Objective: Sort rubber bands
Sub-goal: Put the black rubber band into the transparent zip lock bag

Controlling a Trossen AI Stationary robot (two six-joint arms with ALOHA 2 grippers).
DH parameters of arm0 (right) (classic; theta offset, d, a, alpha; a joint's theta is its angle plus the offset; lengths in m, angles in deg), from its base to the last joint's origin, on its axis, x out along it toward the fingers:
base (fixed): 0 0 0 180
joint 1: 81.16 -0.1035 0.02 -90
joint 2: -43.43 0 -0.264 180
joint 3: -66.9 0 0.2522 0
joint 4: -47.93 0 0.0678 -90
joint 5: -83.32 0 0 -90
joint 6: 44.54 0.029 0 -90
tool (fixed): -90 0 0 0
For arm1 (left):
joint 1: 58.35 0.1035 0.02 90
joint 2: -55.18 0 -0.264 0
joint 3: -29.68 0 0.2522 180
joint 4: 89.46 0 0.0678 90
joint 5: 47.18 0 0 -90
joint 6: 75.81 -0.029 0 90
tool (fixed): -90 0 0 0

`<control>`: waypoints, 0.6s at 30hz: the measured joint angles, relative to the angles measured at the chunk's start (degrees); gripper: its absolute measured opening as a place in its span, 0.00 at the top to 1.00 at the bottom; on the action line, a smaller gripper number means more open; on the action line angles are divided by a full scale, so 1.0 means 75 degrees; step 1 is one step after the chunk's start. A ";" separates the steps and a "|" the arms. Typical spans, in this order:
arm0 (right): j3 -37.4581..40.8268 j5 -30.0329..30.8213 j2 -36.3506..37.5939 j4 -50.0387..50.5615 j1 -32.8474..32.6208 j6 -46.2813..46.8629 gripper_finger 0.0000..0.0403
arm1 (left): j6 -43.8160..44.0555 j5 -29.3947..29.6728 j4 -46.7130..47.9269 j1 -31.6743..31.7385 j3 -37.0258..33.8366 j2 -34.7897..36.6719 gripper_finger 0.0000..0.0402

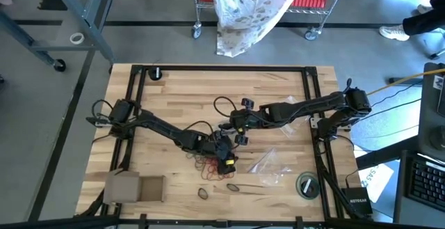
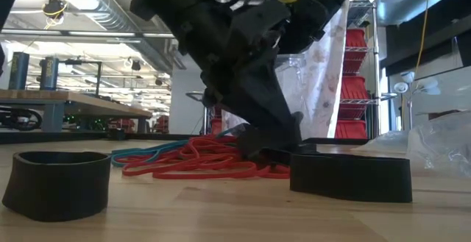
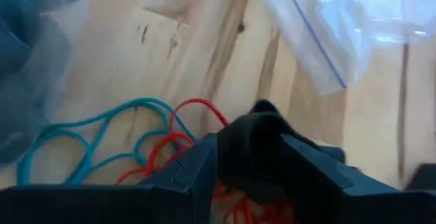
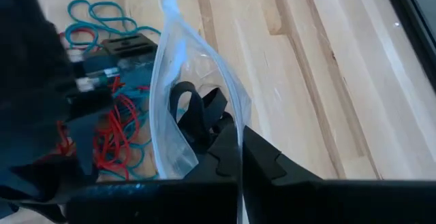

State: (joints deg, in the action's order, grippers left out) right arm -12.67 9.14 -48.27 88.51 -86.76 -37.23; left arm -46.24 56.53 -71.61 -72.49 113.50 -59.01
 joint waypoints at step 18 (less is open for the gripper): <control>0.0000 -0.0002 0.0000 0.0029 0.0000 0.0003 1.00 | -0.1779 0.1530 0.0318 -0.0646 0.0003 0.1279 0.99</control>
State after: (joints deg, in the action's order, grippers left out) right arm -12.67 9.13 -48.27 88.73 -86.76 -37.21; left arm -59.58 68.00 -69.22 -77.33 113.53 -49.42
